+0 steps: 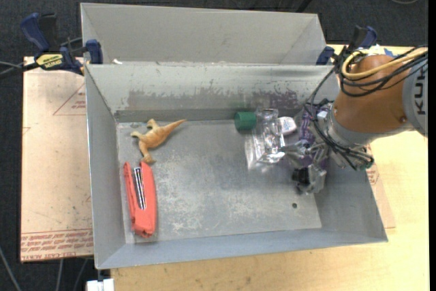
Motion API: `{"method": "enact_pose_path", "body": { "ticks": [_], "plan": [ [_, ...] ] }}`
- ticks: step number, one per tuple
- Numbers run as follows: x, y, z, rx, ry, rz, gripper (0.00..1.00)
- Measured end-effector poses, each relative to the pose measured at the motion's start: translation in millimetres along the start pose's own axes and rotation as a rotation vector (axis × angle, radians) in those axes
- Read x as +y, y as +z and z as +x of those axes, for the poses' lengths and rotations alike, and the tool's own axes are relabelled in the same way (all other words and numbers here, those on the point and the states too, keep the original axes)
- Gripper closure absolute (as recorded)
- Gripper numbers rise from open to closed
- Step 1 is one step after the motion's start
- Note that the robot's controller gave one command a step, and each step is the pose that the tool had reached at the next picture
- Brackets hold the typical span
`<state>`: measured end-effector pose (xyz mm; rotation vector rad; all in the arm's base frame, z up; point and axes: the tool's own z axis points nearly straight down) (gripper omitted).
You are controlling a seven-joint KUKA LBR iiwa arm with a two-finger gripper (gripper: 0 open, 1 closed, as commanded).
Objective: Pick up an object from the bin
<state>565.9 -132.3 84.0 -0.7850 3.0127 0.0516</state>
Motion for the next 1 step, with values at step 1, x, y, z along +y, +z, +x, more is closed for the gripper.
{"method": "enact_pose_path", "body": {
  "ticks": [1],
  "plan": [
    [0.0, 0.0, -0.1, 0.000, 0.000, 0.000, 1.00]
  ]
}}
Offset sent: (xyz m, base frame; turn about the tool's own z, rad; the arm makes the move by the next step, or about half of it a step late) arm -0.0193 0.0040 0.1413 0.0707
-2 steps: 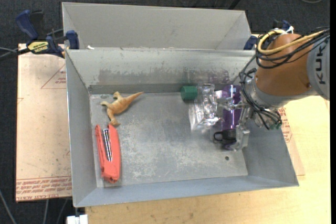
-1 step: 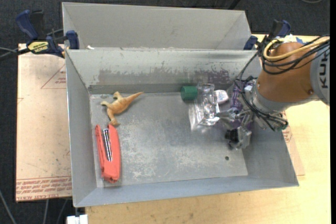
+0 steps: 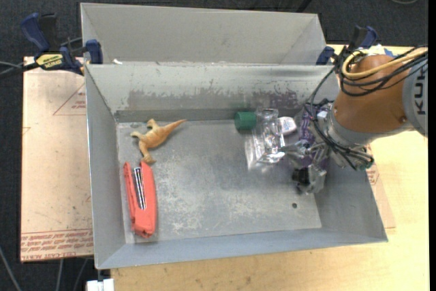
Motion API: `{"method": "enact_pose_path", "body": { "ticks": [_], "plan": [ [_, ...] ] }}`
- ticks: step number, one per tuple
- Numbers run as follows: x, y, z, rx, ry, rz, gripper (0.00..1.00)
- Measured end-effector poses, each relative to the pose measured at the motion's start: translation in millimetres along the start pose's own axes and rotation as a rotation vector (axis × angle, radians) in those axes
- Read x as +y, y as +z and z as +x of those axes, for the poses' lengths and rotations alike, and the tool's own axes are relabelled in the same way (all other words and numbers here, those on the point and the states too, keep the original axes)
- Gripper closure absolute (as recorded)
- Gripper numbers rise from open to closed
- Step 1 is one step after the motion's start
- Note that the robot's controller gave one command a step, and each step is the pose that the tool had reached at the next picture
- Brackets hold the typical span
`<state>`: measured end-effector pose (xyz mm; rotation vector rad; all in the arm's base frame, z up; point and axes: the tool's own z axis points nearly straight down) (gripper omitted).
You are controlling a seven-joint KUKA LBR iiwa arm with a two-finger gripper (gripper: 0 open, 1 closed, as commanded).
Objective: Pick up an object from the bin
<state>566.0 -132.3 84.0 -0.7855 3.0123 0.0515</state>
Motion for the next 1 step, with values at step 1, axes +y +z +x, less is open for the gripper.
{"method": "enact_pose_path", "body": {
  "ticks": [1],
  "plan": [
    [16.3, -142.4, 8.1, -0.005, 0.070, 0.002, 1.00]
  ]
}}
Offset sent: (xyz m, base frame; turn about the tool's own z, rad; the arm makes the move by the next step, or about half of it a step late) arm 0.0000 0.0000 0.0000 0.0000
